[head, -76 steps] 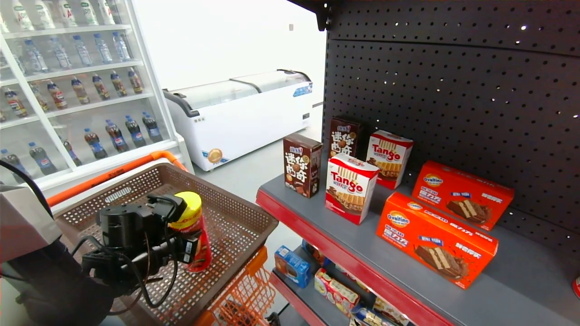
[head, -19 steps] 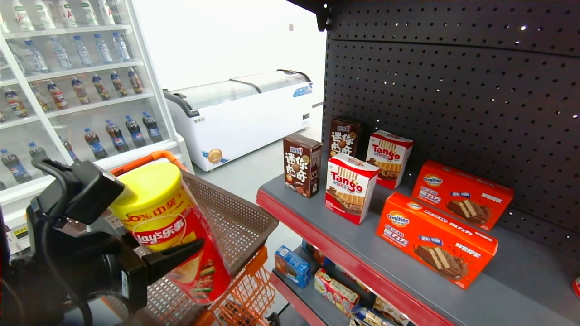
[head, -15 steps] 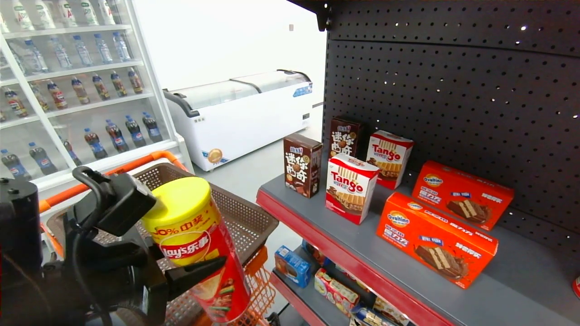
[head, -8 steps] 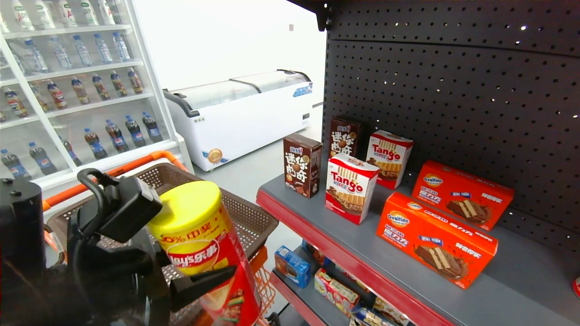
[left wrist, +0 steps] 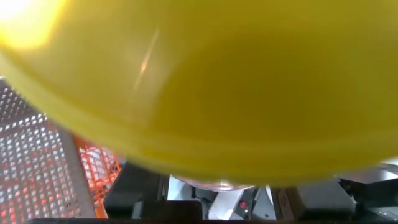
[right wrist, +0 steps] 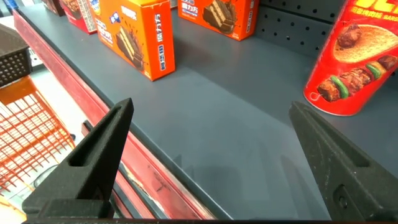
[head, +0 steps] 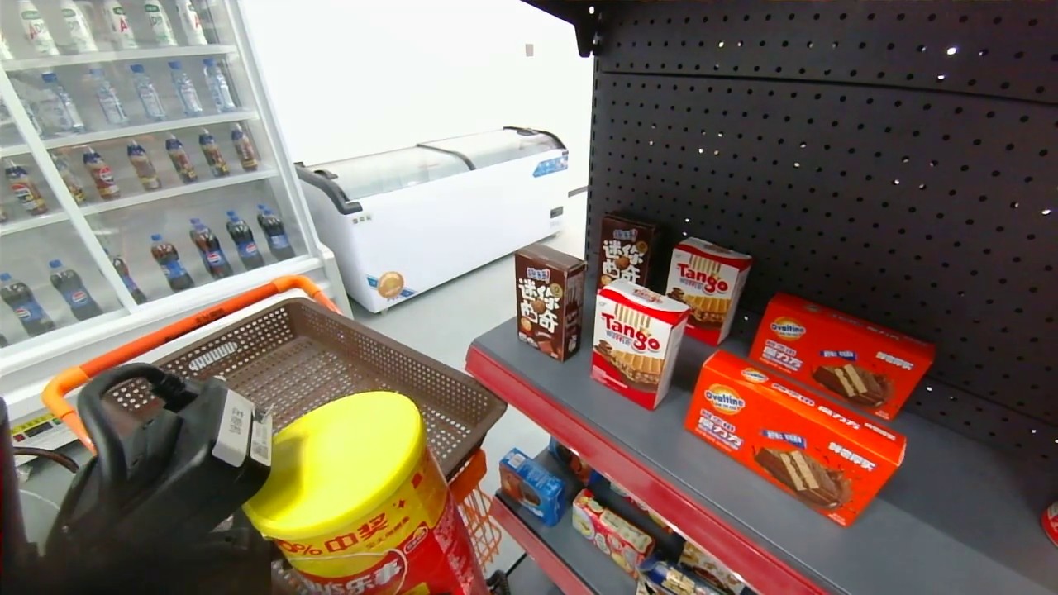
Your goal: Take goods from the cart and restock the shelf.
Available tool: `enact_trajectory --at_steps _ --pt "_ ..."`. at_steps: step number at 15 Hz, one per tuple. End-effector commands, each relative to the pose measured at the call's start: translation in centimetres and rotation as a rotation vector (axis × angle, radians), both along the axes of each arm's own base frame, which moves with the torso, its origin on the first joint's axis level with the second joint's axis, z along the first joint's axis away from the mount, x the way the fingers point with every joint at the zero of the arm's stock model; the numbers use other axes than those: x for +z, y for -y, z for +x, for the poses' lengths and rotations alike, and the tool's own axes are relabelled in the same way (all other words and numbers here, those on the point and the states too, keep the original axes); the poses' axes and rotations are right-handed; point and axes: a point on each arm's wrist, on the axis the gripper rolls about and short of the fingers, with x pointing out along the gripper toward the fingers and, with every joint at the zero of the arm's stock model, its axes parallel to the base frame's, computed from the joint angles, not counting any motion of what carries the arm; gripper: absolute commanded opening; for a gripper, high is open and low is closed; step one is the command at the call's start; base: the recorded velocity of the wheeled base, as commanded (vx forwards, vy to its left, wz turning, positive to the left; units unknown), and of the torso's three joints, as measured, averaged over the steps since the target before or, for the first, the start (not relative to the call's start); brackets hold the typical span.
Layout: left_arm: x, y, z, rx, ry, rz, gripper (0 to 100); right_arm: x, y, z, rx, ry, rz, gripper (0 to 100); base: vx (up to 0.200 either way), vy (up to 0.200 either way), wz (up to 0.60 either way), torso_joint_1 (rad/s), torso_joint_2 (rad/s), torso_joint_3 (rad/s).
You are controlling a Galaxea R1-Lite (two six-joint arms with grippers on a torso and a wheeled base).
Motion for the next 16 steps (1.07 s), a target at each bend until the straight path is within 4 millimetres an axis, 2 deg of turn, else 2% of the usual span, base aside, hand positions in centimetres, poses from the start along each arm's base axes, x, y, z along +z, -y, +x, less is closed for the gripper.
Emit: enact_trajectory --at_steps 1,15,16 --pt "0.0 -0.1 -0.1 -0.002 0.003 -0.003 0 0.0 0.0 0.0 0.000 -0.001 0.000 100 0.000 0.000 -0.60 -0.002 0.01 0.002" --pt "-0.8 -0.2 -0.2 -0.014 -0.023 0.013 0 0.0 0.0 0.0 0.000 -0.001 0.000 100 0.000 0.000 -0.60 0.002 0.00 0.003" --pt "-1.1 -0.3 -0.3 -0.013 -0.030 0.019 0 0.0 0.0 0.0 0.000 -0.001 0.000 100 0.000 0.000 0.00 0.000 0.00 0.000"
